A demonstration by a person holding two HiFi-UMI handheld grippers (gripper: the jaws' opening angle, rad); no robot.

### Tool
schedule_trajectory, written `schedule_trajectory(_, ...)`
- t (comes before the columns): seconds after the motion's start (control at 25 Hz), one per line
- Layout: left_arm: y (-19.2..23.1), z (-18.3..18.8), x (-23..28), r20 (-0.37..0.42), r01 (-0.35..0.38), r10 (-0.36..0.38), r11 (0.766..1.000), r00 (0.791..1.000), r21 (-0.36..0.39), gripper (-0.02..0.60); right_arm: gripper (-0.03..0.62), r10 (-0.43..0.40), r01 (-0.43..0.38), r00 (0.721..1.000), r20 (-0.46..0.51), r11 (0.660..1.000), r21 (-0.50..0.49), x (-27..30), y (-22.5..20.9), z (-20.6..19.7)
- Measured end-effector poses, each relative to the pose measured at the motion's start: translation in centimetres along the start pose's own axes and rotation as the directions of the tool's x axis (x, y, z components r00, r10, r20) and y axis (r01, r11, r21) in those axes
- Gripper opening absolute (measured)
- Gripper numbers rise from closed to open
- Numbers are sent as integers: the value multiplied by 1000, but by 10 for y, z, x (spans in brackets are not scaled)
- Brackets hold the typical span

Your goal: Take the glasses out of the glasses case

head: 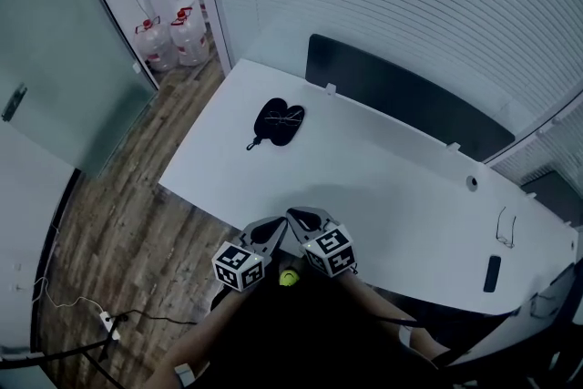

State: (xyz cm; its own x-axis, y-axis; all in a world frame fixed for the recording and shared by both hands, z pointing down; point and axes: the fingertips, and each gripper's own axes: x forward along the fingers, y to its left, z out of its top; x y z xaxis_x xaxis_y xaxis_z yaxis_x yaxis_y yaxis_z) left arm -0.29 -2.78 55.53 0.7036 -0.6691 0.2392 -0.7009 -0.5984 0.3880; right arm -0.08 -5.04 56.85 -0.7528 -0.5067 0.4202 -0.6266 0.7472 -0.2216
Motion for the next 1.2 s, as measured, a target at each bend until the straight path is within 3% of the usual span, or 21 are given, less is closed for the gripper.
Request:
schedule_trajectory(0.4,29,31,29,0,38,-38,998,999,51,6,17,-50,50,999,3,999,-19,22,-36,27)
schedule_trajectory(1.2,62,64,69,-28,164,-163,986,986,40,6,18,-139,137,990,-39,989,-50,63,-88,66)
